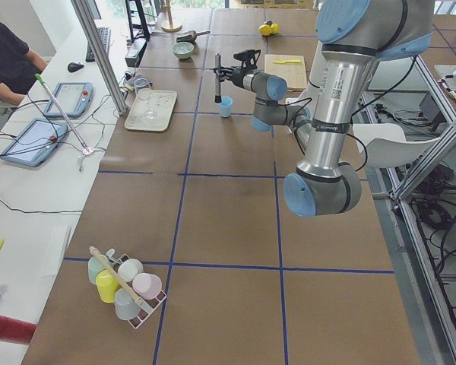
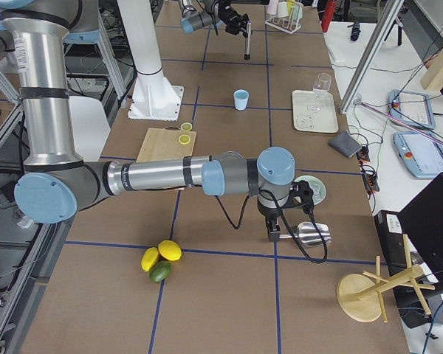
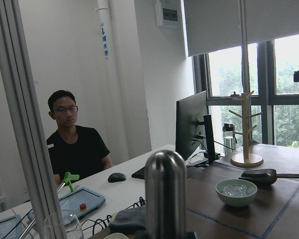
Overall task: Squeeze lemon into cup
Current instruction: 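Carry the muddler back and lower it onto the table with the left gripper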
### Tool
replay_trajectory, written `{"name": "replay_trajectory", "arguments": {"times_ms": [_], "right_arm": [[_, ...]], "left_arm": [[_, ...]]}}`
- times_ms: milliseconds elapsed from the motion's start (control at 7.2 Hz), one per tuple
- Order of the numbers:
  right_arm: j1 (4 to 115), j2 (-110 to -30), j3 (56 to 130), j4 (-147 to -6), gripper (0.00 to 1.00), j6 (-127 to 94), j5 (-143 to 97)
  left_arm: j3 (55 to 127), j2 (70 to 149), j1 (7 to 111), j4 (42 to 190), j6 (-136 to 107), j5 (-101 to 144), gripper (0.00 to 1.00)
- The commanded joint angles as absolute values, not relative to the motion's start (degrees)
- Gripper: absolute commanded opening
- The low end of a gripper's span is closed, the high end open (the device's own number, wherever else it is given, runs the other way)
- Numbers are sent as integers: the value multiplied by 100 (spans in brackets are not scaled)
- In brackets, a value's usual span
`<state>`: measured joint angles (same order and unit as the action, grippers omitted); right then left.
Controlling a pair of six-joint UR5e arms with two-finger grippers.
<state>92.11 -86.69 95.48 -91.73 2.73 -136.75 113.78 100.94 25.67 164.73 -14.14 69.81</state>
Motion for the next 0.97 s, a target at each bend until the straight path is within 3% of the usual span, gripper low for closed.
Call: {"name": "replay_trajectory", "arguments": {"times_ms": [0,556,833], "right_arm": [[9211,-8745,9729,-9176,100,272,-13702],[9211,-8833,9720,-9237,100,264,-13842],[9211,-8859,9790,-9202,100,272,-14089]], "left_arm": [[11828,9223,2925,16453,-1581,7740,0],[12041,9018,4541,14779,-2563,10479,0],[11945,8232,4553,14722,-3233,10863,0]]}}
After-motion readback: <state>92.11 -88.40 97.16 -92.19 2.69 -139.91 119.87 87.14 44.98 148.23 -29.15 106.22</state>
